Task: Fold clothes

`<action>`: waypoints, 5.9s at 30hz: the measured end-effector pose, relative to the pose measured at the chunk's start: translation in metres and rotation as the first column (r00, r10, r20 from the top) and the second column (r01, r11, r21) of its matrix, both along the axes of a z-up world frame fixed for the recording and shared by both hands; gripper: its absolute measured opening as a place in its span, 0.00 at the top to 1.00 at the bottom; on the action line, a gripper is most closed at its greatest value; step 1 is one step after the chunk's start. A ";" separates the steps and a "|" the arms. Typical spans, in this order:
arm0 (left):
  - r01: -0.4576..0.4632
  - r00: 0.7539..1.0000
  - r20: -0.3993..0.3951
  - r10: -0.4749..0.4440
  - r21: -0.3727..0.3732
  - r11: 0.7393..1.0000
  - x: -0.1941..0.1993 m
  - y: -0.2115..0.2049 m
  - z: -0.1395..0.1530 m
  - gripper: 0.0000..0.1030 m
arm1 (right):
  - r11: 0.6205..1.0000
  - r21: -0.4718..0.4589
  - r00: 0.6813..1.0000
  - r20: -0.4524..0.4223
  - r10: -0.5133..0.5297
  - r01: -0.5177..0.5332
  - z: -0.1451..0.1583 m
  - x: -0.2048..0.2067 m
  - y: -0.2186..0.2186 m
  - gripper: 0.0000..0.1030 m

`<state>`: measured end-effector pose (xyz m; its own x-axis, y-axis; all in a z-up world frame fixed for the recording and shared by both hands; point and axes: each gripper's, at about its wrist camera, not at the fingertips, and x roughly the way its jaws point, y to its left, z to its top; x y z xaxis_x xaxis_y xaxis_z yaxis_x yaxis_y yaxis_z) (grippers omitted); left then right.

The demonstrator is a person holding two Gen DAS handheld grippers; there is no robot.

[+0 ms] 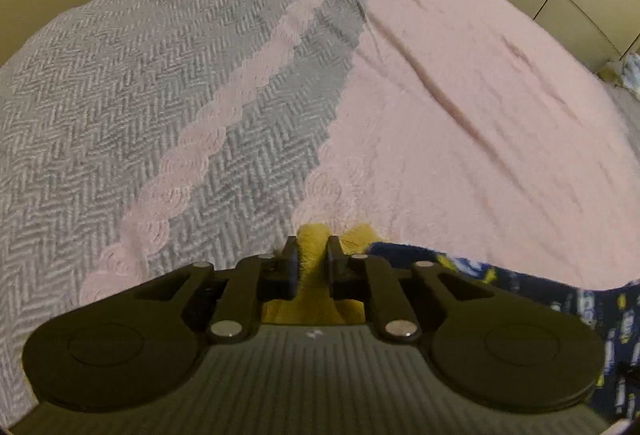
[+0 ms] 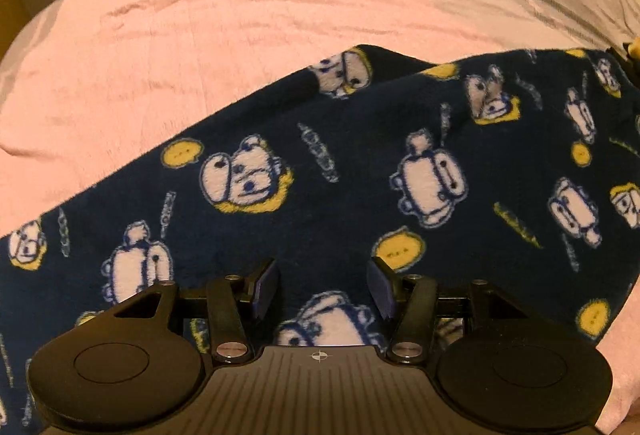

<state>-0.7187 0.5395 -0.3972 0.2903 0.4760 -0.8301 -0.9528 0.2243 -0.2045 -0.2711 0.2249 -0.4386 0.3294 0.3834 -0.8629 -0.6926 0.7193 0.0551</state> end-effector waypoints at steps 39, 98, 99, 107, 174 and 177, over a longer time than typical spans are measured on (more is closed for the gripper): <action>0.198 0.968 -0.157 -0.196 -0.004 0.980 0.209 -0.266 0.027 0.85 | 0.937 0.210 0.950 -0.203 -0.238 0.280 0.054 0.184 -0.232 0.52; 0.803 0.592 -0.199 -0.781 0.052 0.594 0.383 -0.411 -0.009 0.92 | 0.974 0.213 0.988 0.115 -0.104 0.078 0.082 0.261 -0.259 0.65; 0.768 0.638 -0.158 -0.754 0.049 0.639 0.379 -0.403 -0.006 0.92 | 0.978 0.204 0.992 0.111 -0.059 0.035 0.078 0.261 -0.252 0.61; 0.543 0.818 -0.133 -0.559 -0.143 0.828 0.380 -0.369 -0.021 0.92 | 0.994 0.031 0.994 -0.044 -0.100 0.102 0.050 0.269 -0.241 0.60; 0.493 0.849 -0.321 -0.420 0.192 0.849 0.086 -0.423 0.246 0.50 | 0.995 0.068 0.997 -0.012 -0.075 0.076 0.268 -0.098 -0.309 0.53; 0.496 0.845 -0.325 -0.424 0.186 0.848 0.087 -0.421 0.245 0.50 | 0.995 0.063 0.997 -0.019 -0.076 0.077 0.265 -0.099 -0.307 0.53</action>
<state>-0.6320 0.1188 -0.1524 0.3177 0.5451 -0.7759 -0.7346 0.6589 0.1621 -0.3698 -0.0817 -0.1738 0.3455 0.4119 -0.8432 -0.6344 0.7646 0.1136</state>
